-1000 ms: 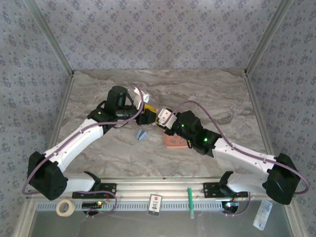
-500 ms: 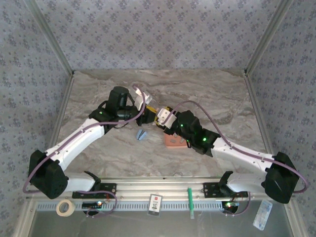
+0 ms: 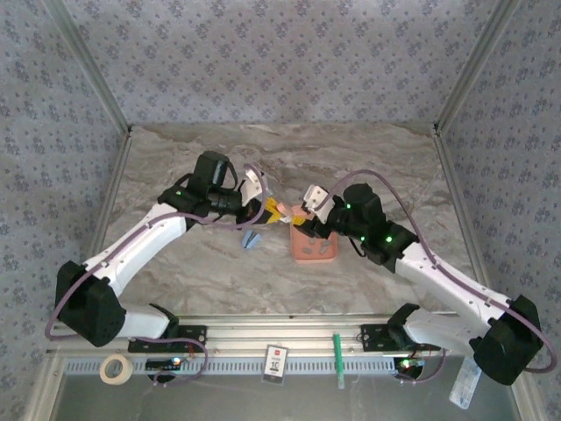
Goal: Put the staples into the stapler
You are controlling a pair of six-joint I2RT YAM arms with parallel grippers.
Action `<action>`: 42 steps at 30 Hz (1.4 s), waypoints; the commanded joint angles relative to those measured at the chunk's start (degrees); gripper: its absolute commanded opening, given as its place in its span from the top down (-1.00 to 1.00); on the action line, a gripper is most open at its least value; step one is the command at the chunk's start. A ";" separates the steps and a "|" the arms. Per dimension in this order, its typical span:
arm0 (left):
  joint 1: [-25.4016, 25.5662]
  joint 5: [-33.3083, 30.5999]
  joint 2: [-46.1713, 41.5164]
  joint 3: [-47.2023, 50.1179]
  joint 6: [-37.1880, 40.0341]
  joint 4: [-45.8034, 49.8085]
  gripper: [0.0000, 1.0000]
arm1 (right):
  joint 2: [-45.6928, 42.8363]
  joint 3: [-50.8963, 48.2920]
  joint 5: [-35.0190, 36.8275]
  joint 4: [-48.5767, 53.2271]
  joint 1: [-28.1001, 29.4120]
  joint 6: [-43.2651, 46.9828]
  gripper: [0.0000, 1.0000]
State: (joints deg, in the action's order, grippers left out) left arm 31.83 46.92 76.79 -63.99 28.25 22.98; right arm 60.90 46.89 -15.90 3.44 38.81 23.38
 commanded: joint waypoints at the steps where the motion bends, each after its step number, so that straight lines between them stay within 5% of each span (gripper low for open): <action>1: 0.11 5.34 -2.46 0.91 12.77 1.99 1.00 | 1.71 4.17 -10.94 6.99 -0.06 3.10 -0.17; 10: 0.23 6.35 -1.96 0.08 14.87 4.43 1.00 | 7.83 8.25 -15.59 8.00 0.88 5.74 -0.06; 23: 0.10 5.07 -1.56 0.09 16.01 4.76 0.98 | 9.50 9.97 -19.95 9.27 0.24 5.74 0.52; 31: -0.79 4.44 -1.91 0.36 15.18 4.41 0.30 | 8.19 8.69 -18.68 9.15 0.00 5.95 0.72; 42: -0.76 2.94 -2.54 1.24 15.31 5.53 0.25 | 7.91 8.54 -17.31 7.27 -0.04 6.20 0.71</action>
State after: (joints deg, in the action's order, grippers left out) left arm 31.48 49.71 75.75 -63.37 43.05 28.34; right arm 70.15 54.81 -33.23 11.79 38.96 29.63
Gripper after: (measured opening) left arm 0.378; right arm 0.231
